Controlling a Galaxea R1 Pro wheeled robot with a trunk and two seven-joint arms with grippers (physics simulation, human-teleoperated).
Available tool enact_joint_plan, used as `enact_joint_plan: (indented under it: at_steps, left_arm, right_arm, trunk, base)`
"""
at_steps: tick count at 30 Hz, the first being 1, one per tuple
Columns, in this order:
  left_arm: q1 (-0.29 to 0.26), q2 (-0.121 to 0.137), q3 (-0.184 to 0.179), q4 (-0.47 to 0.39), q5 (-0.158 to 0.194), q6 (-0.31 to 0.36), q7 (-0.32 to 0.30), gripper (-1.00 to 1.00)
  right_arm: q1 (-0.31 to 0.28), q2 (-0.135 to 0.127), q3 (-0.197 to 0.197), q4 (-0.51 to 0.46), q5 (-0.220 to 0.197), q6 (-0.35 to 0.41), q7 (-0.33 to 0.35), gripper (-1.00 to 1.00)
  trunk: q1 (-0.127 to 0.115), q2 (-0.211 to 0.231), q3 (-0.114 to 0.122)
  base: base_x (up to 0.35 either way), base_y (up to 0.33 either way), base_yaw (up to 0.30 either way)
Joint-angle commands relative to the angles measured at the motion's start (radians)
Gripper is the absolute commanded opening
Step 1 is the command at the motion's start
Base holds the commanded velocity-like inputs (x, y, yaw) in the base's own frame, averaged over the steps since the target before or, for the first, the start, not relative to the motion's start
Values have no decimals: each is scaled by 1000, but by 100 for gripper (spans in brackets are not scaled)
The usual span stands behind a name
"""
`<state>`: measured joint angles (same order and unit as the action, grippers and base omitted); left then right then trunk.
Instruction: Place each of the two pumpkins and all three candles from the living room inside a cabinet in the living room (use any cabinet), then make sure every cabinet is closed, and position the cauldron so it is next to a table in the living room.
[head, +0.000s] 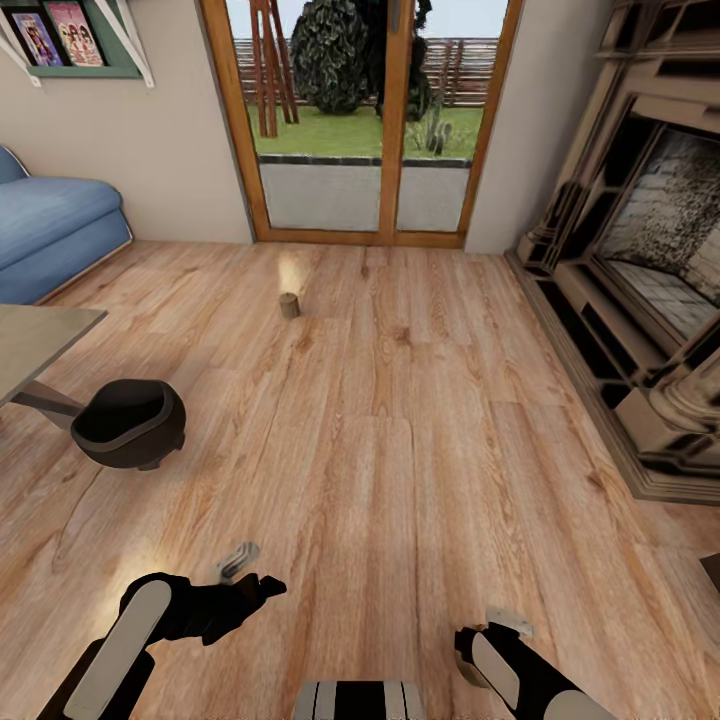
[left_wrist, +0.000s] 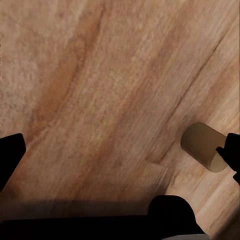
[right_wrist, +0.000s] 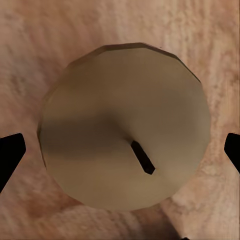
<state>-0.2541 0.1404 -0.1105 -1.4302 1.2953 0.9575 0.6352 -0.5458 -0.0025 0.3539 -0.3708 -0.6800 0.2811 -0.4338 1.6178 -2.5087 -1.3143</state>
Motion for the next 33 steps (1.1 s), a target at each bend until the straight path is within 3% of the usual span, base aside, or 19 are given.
enact_joint_plan:
  at_steps: [1,8,33]
  left_arm:
    - [-1,1,-1,-1,10,0,10,100]
    - [-1,1,-2,-1,10,0,10,100]
    - [-1,1,-3,-1,10,0,10,100]
  right_arm:
    - [0,-1,5,-2,-3,6,-6,100]
    - [0,-1,5,-2,-3,6,-6,100]
    - [0,-1,7,6,0,-36,-5,100]
  trunk:
    - [0,-1,-5]
    - [3,-2,-32]
    - [5,-3,-43]
  base:
    - [0,0,0]
    - [0,0,0]
    - [0,0,0]
